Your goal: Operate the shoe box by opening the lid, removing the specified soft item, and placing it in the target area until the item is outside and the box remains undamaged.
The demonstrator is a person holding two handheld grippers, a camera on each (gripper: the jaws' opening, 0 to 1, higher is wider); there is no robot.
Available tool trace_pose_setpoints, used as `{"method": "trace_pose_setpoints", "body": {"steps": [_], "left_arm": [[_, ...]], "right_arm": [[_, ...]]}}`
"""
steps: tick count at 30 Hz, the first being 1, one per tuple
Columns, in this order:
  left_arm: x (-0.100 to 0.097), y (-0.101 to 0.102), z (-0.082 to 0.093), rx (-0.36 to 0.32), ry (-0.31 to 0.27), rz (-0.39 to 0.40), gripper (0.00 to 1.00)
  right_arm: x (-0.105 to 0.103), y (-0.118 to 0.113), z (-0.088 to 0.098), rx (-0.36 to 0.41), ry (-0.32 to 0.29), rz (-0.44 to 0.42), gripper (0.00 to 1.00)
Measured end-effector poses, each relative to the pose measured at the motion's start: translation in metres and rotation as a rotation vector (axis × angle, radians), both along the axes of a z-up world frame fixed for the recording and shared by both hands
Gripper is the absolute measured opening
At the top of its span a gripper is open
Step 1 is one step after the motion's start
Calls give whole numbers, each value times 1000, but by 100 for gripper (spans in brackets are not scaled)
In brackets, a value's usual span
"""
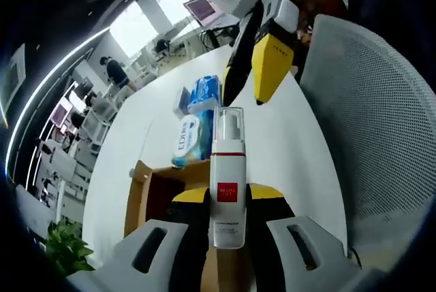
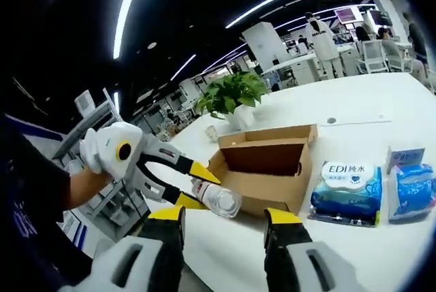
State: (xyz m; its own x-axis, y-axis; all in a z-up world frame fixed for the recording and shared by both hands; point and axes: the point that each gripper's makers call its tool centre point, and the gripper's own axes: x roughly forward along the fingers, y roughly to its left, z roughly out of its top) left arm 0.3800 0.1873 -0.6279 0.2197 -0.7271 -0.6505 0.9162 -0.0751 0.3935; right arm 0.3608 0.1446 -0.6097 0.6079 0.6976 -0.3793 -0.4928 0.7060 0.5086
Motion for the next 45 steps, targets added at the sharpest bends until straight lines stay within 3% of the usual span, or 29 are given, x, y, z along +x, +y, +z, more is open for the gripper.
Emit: {"method": "trace_pose_setpoints", "body": {"steps": [6, 10, 14, 22, 27, 31, 45], "left_arm": [[-9, -12, 7, -47, -23, -32, 19], [-13, -17, 9, -78, -7, -34, 19], [-14, -21, 11, -101, -22, -38, 19], [-13, -29, 9, -111, -70, -48, 19], [-13, -32, 7, -109, -73, -53, 19], [-12, -33, 4, -106, -42, -45, 20], [-12, -37, 7, -126, -50, -53, 20]], "right_arm": [[-2, 4, 5, 74, 25, -3, 35], [-1, 2, 5, 112, 48, -18, 21], [2, 3, 7, 167, 76, -30, 21], [1, 1, 6, 197, 120, -46, 17], [0, -1, 4, 156, 109, -39, 16], [0, -2, 2, 152, 116, -39, 16], [1, -6, 8, 141, 110, -38, 15]]}}
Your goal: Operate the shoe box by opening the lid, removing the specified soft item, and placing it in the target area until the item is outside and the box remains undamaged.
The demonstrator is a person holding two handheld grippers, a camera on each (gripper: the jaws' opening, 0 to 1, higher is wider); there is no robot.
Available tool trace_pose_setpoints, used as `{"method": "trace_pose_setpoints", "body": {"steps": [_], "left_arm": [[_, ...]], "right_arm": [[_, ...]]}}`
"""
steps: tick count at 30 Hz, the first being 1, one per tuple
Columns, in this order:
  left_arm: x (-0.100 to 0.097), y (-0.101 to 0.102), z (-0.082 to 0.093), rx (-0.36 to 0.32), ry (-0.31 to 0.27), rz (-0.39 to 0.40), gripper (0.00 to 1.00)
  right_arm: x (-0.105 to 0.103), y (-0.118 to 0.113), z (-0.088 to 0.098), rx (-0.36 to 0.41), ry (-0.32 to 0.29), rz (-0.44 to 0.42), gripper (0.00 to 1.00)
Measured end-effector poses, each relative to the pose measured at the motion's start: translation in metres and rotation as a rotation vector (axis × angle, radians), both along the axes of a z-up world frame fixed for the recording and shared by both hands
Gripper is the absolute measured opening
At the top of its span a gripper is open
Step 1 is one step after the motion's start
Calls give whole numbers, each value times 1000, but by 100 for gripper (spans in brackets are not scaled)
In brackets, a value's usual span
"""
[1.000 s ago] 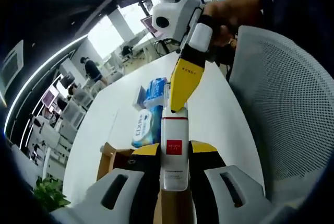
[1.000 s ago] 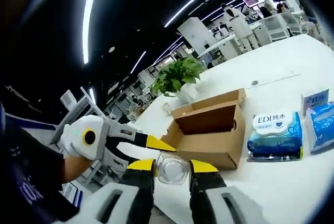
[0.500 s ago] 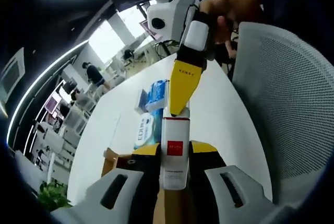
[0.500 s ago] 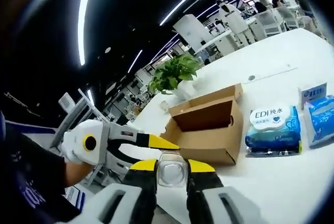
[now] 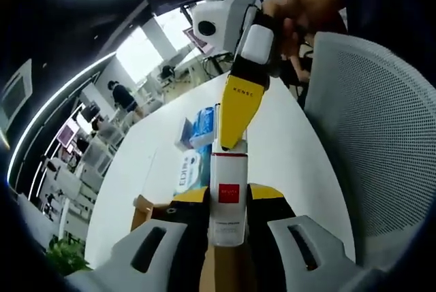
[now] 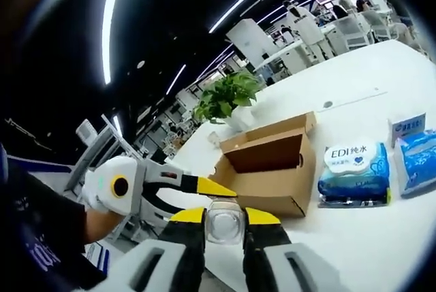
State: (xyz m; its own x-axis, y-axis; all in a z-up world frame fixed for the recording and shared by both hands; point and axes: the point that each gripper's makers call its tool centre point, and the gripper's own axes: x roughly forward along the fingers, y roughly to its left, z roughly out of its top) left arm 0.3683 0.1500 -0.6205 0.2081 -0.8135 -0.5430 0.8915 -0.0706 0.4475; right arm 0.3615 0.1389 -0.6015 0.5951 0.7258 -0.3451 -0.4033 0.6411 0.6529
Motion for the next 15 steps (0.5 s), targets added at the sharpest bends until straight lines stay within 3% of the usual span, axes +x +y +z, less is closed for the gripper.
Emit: {"method": "trace_pose_setpoints", "body": {"steps": [12, 15], "left_arm": [[4, 2, -15, 17, 0, 27, 21], [6, 2, -13, -18, 41, 52, 23]], "right_arm": [[2, -5, 3, -26, 14, 19, 15], [3, -6, 7, -56, 2, 39, 15]]}}
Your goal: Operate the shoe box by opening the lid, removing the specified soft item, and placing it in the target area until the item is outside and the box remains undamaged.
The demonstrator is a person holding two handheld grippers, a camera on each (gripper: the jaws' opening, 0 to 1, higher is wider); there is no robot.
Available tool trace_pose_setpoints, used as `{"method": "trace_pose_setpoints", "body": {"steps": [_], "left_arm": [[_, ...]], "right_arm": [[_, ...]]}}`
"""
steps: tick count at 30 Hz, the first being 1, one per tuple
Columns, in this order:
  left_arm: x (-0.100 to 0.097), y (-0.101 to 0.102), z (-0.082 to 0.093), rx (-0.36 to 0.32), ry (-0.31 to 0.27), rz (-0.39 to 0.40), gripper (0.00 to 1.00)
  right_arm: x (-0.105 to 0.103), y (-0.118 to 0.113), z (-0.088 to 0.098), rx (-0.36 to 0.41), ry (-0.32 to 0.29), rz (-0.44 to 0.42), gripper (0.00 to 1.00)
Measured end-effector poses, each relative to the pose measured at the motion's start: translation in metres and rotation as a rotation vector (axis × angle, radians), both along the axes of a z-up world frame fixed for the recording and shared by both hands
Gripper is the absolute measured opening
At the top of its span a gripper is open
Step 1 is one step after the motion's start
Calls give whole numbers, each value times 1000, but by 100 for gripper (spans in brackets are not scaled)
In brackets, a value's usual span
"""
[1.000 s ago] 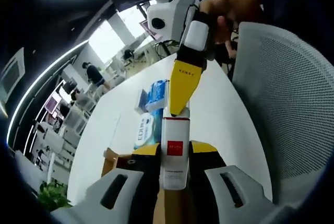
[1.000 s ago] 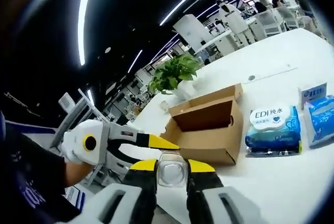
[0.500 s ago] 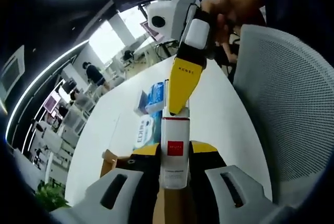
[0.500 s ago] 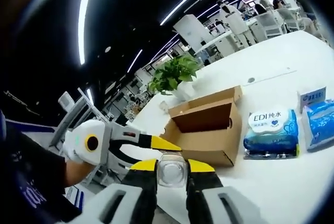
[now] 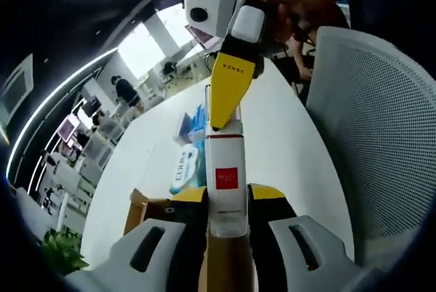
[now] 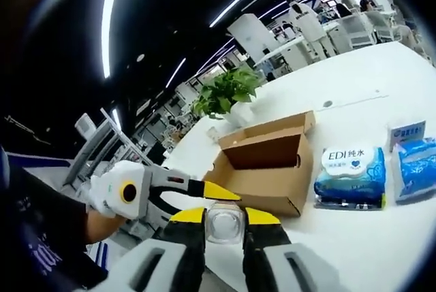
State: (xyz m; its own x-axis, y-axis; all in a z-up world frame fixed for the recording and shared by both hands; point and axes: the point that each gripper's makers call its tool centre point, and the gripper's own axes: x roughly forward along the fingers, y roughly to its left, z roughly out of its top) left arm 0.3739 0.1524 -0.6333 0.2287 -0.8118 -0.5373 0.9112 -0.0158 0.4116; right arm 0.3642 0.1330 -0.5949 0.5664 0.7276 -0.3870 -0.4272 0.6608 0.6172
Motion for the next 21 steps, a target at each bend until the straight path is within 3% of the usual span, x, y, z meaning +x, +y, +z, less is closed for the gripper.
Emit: {"method": "trace_pose_setpoints", "body": {"steps": [3, 13, 21], "left_arm": [[4, 3, -1, -3, 5, 22, 24], [12, 15, 9, -89, 118, 130, 29], [13, 34, 15, -142, 146, 226, 32]], "right_arm": [[3, -3, 3, -30, -18, 15, 15], [16, -10, 14, -146, -84, 105, 15], [33, -19, 17, -206, -104, 155, 15]]}}
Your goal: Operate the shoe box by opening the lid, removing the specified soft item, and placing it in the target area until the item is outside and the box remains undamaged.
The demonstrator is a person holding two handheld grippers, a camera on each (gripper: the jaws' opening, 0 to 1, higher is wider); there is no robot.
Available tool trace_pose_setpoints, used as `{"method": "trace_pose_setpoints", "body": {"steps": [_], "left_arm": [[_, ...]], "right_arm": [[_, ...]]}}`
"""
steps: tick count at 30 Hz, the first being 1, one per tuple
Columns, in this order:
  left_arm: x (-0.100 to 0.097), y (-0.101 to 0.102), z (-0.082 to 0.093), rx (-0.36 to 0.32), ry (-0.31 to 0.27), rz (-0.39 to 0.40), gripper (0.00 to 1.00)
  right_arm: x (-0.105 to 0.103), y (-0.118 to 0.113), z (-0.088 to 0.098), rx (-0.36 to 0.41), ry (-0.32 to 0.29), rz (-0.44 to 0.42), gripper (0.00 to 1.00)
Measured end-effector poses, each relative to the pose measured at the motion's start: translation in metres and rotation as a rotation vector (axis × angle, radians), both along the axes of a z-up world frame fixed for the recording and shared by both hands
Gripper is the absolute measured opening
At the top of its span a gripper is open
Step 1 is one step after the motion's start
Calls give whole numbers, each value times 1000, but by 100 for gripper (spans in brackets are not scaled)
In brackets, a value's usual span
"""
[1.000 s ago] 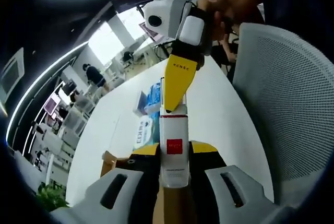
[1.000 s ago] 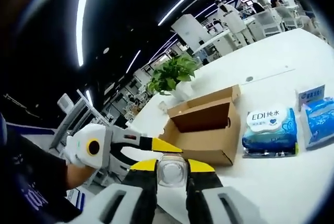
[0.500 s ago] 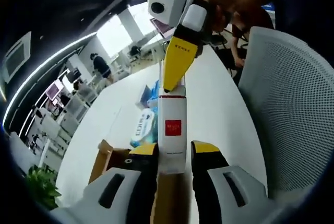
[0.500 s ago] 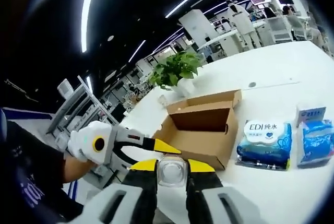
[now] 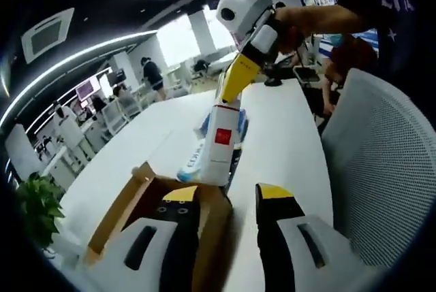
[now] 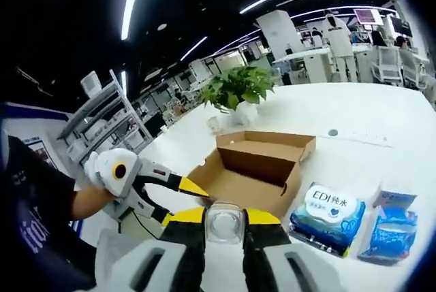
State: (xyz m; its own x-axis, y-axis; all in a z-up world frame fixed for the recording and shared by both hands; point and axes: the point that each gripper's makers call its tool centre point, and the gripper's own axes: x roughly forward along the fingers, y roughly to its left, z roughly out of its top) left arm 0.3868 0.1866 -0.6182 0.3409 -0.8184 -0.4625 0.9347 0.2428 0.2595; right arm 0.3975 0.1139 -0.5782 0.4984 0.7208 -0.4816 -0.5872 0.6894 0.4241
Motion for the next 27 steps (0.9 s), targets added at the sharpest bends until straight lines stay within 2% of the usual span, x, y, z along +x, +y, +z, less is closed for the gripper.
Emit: {"method": "trace_pose_setpoints", "body": {"steps": [3, 4, 6, 9, 12, 15, 17, 20, 22, 25, 27], "left_arm": [[-2, 11, -4, 7, 11, 44, 34], [-3, 16, -7, 8, 29, 67, 34], [-7, 24, -13, 4, 78, 92, 36], [-10, 37, -18, 18, 90, 130, 38], [-12, 50, -14, -41, 140, 218, 44], [-18, 58, -13, -62, 169, 234, 50], [-21, 66, -14, -64, 175, 265, 51], [-31, 74, -14, -99, 214, 299, 58], [-37, 78, -16, -96, 206, 308, 62], [-43, 86, -21, -58, 198, 328, 62], [-46, 93, -19, -81, 191, 356, 65]], "right_arm": [[5, -3, 1, -37, -17, 24, 15], [7, -5, 0, -76, -35, 50, 15], [10, -7, 2, -103, -49, 71, 15], [17, -10, 8, -128, -69, 93, 15], [29, -17, 15, -168, -102, 121, 15], [37, -20, 20, -179, -100, 139, 15], [42, -24, 21, -226, -125, 173, 15], [50, -26, 25, -254, -149, 199, 15], [57, -29, 28, -296, -190, 249, 15], [69, -39, 25, -369, -218, 297, 15], [79, -43, 26, -390, -251, 324, 15]]}}
